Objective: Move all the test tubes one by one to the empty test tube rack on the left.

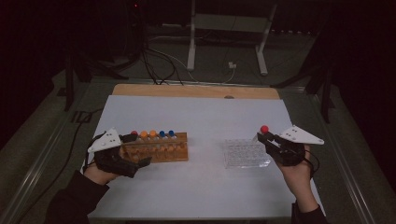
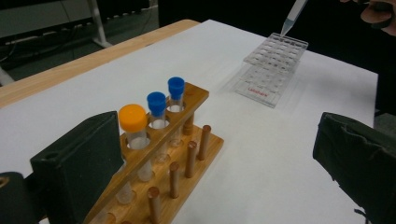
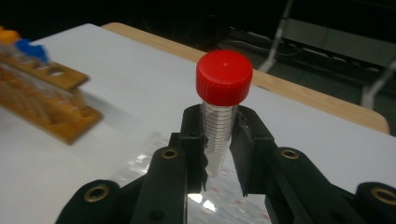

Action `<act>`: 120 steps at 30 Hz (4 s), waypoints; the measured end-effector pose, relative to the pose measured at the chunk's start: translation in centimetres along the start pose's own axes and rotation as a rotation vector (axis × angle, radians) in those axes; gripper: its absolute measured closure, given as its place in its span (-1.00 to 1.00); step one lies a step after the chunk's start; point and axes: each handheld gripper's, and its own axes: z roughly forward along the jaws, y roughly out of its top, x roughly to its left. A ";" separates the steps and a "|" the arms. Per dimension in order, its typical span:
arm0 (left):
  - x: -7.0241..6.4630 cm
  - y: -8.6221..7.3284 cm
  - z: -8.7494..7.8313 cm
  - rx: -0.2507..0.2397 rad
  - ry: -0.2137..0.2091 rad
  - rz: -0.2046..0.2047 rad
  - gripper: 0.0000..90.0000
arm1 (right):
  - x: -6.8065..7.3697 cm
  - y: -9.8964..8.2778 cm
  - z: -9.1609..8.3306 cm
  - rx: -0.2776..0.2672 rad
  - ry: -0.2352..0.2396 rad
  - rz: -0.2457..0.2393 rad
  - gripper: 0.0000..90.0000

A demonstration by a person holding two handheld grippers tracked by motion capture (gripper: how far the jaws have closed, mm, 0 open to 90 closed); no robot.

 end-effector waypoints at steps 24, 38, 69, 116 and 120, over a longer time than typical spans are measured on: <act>-2.9 2.2 3.0 0.008 -0.166 0.061 -0.95 | 8.0 0.2 2.3 0.053 0.276 -0.134 0.65; -5.0 3.4 6.3 0.007 -0.267 0.091 -0.84 | 11.7 -0.9 4.0 0.126 0.389 -0.193 0.65; -8.4 4.5 10.8 -0.026 -0.357 0.165 0.29 | 12.7 -0.9 4.0 0.131 0.430 -0.196 0.65; -3.0 4.9 1.7 -0.054 -0.030 0.168 0.60 | 10.6 -0.5 3.0 0.024 0.378 -0.060 -1.00; -2.0 4.6 -0.1 -0.063 0.037 0.157 0.60 | 10.4 -0.5 2.9 0.014 0.373 -0.056 -1.00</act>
